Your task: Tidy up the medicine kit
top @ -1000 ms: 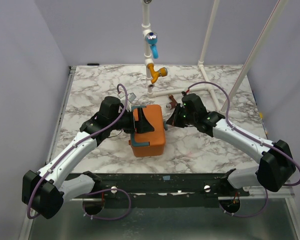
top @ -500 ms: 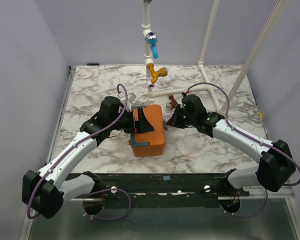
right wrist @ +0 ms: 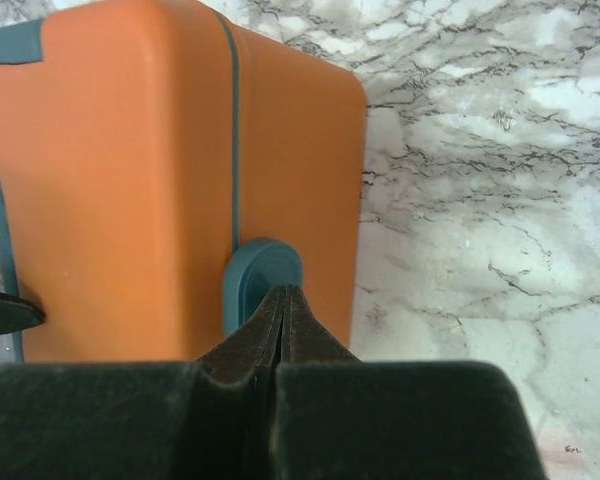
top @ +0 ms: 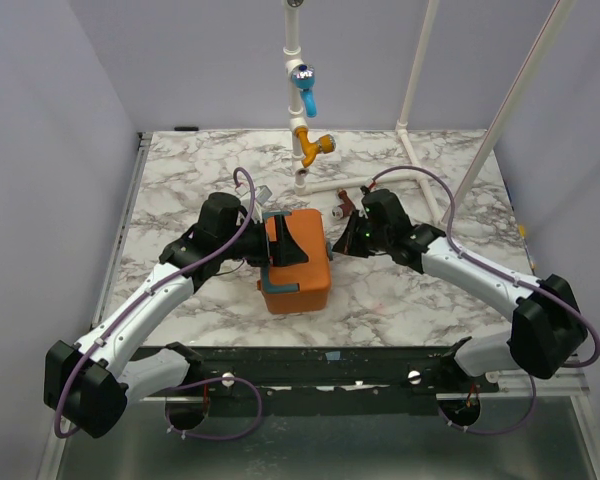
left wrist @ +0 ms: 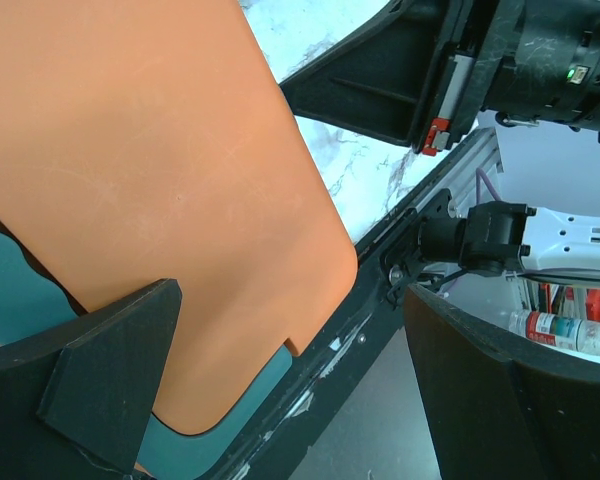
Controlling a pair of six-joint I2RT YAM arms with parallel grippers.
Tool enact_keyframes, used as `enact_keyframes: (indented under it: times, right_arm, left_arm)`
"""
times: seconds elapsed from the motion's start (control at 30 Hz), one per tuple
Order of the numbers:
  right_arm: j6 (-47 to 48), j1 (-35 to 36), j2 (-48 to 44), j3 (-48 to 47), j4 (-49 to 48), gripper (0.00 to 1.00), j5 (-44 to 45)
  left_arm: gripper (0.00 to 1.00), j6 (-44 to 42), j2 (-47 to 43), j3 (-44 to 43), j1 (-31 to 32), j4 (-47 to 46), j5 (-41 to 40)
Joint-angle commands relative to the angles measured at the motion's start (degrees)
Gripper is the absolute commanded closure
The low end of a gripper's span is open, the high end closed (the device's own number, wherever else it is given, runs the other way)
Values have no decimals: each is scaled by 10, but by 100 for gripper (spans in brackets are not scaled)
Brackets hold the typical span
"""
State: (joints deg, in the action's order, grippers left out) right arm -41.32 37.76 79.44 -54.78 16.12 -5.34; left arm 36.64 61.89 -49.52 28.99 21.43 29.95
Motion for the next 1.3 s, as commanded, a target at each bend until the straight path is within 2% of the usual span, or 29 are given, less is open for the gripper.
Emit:
enact_keyframes:
  times: [0.0,0.57,0.8,0.93,1.07,1.27]
  right_arm:
    - [-2,6,18,13,-25,99,-47]
    - [0,6,9,10,-64,99,-87]
    - [20,6,0,-2,-3,99,2]
    - [28,6,-11,-3,28,86,50]
    - [43,6,-38,-1,55,64,120]
    - [92,6,-107,3,63,37,160]
  left_arm:
    - [3,-11,19,19,1,75,-35]
    - [3,-10,31,19,3,69,-31]
    - [3,-15,19,3,3,85,-47]
    - [3,-19,-5,-20,3,101,-68]
    - [3,-28,-33,-54,3,129,-92]
    - [2,-43,-74,-89,3,158,-132]
